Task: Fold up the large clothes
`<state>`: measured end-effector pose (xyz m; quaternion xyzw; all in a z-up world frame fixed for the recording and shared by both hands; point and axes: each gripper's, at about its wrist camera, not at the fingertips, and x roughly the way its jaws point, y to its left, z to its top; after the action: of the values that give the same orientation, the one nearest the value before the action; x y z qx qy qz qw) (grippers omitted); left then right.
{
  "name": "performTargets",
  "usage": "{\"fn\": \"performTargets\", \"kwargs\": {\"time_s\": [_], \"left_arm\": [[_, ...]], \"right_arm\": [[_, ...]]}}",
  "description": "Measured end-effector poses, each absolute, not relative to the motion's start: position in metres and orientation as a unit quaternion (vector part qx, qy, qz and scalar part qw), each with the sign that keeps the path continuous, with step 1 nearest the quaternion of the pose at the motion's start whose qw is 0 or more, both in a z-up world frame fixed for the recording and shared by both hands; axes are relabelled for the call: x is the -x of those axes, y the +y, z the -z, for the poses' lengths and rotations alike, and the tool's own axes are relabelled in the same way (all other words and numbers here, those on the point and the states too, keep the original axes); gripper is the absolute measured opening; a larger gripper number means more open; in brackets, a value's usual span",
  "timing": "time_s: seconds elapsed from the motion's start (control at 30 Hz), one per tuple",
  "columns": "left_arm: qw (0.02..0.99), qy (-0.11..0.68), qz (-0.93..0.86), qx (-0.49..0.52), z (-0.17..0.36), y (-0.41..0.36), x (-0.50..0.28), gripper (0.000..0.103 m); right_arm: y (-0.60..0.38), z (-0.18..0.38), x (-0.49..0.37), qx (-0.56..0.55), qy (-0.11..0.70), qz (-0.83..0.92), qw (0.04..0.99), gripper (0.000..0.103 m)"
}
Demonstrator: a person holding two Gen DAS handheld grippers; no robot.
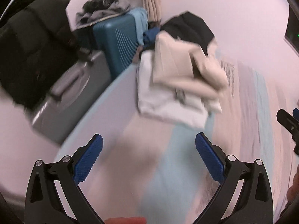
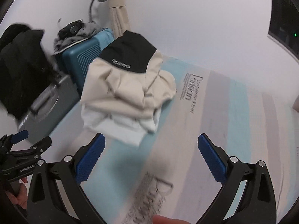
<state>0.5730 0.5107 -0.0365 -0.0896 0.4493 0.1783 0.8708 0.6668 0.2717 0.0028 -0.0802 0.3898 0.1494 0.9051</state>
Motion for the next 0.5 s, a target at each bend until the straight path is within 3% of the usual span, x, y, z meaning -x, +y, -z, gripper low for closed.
{"fn": "performTargets", "kwargs": {"time_s": [0.23,0.5], "left_arm": [[0.87,0.444,-0.194,0.092,0.026,0.429,-0.467,0.097],[0.882,0.413,-0.21,0.085,0.007,0.386,-0.38,0.097]], "right_arm": [[0.237,-0.002,-0.547,0.106,0.397,-0.165,0.897,0.096],[0.217,-0.014,-0.458,0.106,0.374,-0.169,0.906,0.096]]}}
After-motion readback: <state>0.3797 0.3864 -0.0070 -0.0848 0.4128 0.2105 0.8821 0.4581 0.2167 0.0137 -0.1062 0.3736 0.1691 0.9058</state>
